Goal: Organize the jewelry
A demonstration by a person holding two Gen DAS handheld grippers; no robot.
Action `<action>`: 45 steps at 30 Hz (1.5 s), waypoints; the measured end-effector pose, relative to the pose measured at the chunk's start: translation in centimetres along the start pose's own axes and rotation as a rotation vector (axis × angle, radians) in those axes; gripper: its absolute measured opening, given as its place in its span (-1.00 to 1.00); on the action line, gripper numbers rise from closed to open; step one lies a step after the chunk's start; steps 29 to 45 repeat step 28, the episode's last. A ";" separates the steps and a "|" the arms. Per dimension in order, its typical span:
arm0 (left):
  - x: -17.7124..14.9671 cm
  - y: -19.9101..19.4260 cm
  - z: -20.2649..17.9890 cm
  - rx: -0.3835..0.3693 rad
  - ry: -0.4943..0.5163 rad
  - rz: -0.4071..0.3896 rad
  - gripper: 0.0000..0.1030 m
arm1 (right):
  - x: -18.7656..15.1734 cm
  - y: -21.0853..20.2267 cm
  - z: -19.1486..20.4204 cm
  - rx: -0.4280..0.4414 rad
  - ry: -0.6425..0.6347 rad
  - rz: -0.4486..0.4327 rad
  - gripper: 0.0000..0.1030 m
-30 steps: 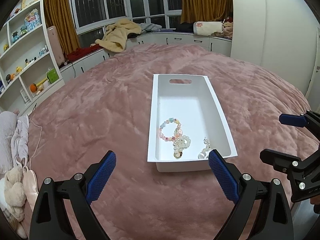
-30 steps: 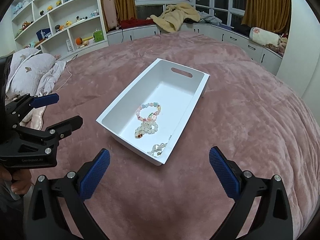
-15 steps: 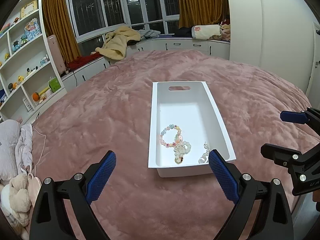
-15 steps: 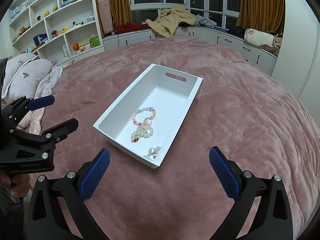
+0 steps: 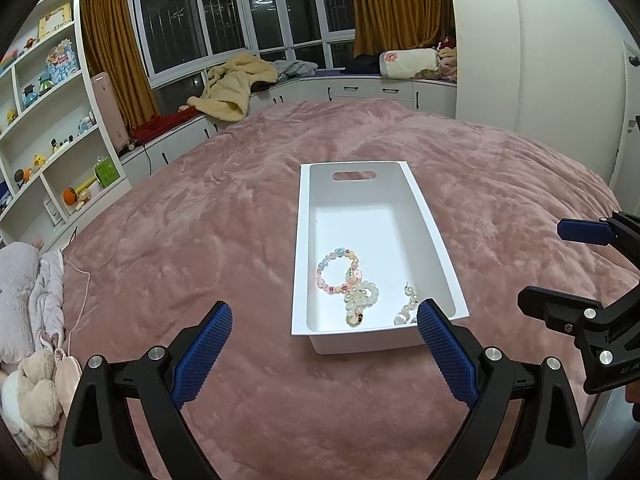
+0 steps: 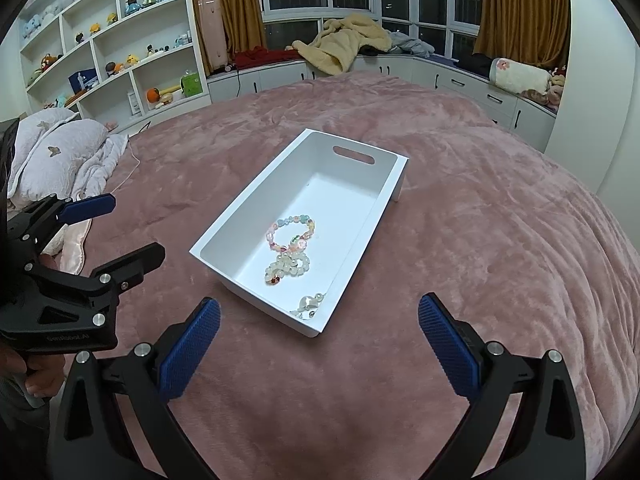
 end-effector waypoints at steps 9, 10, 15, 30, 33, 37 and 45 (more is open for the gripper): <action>0.0 -0.2 0.0 -0.005 0.004 -0.005 0.84 | 0.0 -0.1 0.0 -0.005 0.000 -0.004 0.91; 0.0 -0.2 -0.1 -0.003 0.002 -0.006 0.84 | 0.0 -0.1 0.0 -0.003 0.001 -0.005 0.91; 0.0 -0.2 -0.2 -0.004 0.005 -0.001 0.84 | 0.1 -0.3 0.1 0.003 0.007 -0.008 0.91; 0.0 -0.2 -0.2 -0.003 0.006 -0.003 0.84 | 0.0 -0.1 0.2 0.006 0.020 -0.008 0.91; 0.0 -0.2 -0.2 -0.003 0.006 -0.003 0.84 | 0.0 -0.1 0.2 0.006 0.020 -0.008 0.91; 0.0 -0.2 -0.2 -0.003 0.006 -0.003 0.84 | 0.0 -0.1 0.2 0.006 0.020 -0.008 0.91; 0.0 -0.2 -0.2 -0.003 0.006 -0.003 0.84 | 0.0 -0.1 0.2 0.006 0.020 -0.008 0.91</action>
Point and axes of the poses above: each gripper's, at about its wrist camera, not at the fingertips, and y roughly the way its jaws point, z to its left, x to its top, the point moved 3 cm from there along y, roughly the way its jaws point, and after that the axes turned 6 degrees about z, right-handed, at the moved point
